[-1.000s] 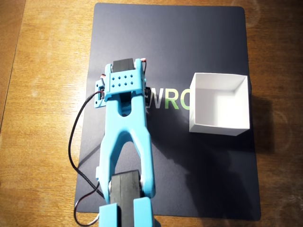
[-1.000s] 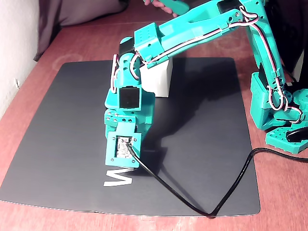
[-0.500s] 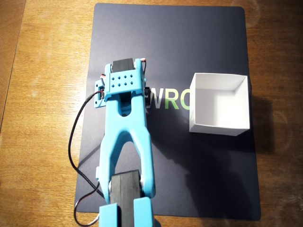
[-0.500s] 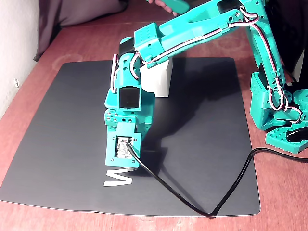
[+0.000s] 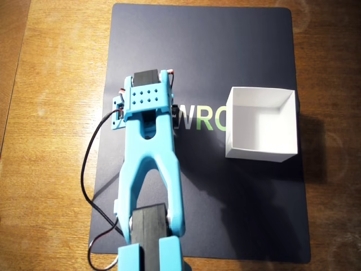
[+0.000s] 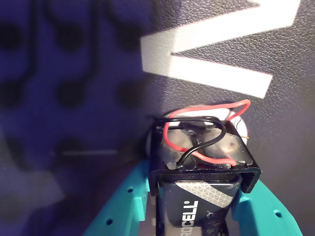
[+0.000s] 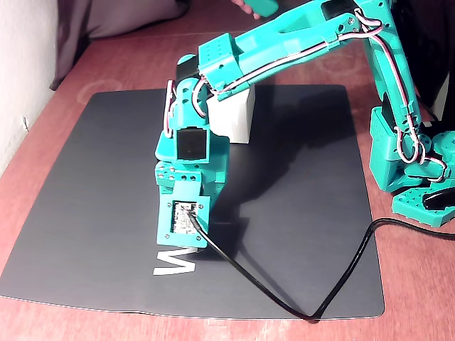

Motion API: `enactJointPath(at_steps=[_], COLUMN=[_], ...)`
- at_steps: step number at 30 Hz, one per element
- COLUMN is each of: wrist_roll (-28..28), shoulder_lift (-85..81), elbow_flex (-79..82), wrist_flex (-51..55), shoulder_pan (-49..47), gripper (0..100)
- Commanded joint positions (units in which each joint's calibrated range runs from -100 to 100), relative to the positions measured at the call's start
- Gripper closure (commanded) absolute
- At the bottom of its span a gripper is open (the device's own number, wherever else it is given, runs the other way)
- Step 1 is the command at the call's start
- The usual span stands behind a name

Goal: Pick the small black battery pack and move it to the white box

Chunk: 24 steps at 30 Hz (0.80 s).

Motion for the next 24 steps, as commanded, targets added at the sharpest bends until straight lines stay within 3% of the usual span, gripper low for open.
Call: enactJointPath(at_steps=[1,24], wrist_roll=[0.65,3.69], shoulder_lift=[-3.21,-17.16], elbow_flex=[-0.24,-0.43], wrist_flex=[0.86,6.55], shoulder_pan=[-0.33,2.84], gripper=[95,95])
